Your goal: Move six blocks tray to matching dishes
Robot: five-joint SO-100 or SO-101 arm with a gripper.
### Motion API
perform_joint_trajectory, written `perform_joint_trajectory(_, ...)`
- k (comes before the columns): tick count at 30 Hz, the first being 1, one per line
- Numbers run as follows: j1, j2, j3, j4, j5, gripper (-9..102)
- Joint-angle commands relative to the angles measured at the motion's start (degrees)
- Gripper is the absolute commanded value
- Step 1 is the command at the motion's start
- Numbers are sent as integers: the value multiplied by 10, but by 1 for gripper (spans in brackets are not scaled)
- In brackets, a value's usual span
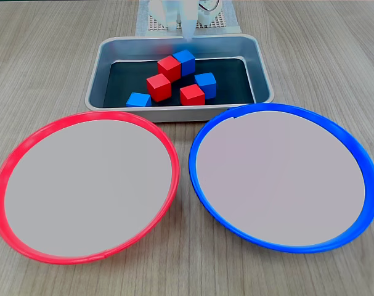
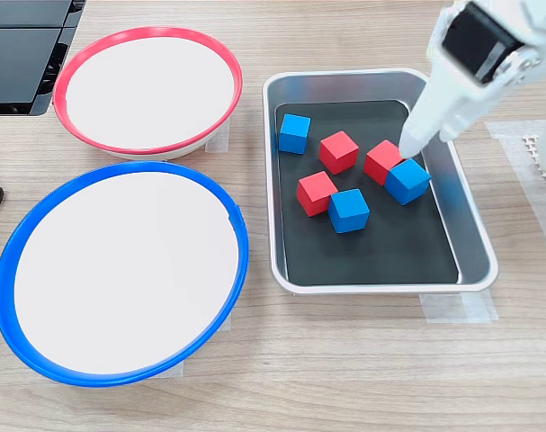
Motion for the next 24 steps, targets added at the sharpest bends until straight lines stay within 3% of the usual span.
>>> perform_joint_trajectory(1,8,-60,-16,-25,-79,15)
perform_joint_trajectory(7,18,-133,13,-101,-127,16)
perform_joint_trajectory(17,8,-150,10,-103,-137,19)
perform_joint_trajectory(21,10,-149,31,-124,-156,14)
perform_joint_trajectory(23,8,-142,41,-140,-163,0)
perform_joint_trajectory(24,7,-140,42,-142,-167,0)
